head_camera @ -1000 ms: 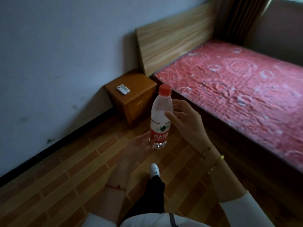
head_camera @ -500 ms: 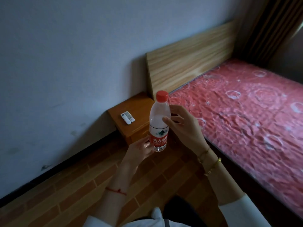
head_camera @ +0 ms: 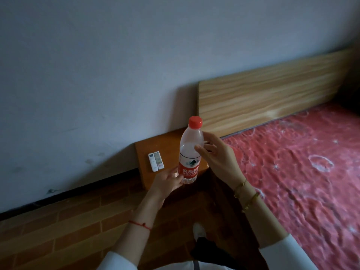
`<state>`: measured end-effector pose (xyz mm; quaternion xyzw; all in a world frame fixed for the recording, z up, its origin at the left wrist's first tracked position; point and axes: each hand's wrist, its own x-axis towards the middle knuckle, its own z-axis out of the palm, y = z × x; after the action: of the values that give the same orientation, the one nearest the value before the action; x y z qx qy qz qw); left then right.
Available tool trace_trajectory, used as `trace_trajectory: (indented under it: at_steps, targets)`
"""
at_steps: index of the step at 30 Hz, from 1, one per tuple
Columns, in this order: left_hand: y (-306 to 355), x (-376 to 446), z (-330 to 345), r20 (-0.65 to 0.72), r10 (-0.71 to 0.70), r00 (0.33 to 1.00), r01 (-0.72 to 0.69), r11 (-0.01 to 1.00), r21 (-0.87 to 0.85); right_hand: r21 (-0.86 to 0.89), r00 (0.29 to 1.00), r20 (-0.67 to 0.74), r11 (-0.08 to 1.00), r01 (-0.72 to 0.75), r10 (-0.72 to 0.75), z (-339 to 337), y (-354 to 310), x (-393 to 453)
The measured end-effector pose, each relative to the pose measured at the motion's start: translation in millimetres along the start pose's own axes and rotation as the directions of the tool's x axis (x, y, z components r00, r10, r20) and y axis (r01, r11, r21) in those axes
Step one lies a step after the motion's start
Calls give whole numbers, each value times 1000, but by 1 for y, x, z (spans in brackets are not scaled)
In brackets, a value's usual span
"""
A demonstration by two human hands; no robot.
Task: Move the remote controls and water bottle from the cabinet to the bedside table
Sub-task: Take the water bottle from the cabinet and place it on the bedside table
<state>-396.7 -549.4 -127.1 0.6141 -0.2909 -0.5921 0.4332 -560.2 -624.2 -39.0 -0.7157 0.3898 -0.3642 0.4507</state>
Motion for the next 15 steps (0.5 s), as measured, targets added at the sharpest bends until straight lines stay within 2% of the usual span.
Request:
trace_trajectory:
  at_steps: [7, 11, 15]
  targets:
    - [29, 86, 20, -155, 12, 988, -13, 1000, -3, 10, 988, 151, 1000, -24, 22, -23, 42, 108]
    - [37, 136, 11, -199, -10, 980, 14, 1000, 19, 9, 979, 194, 998, -59, 56, -8, 74, 161]
    - [30, 187, -10, -243, -29, 970, 60, 991, 120, 9, 969, 230, 996, -92, 88, 21, 115, 206]
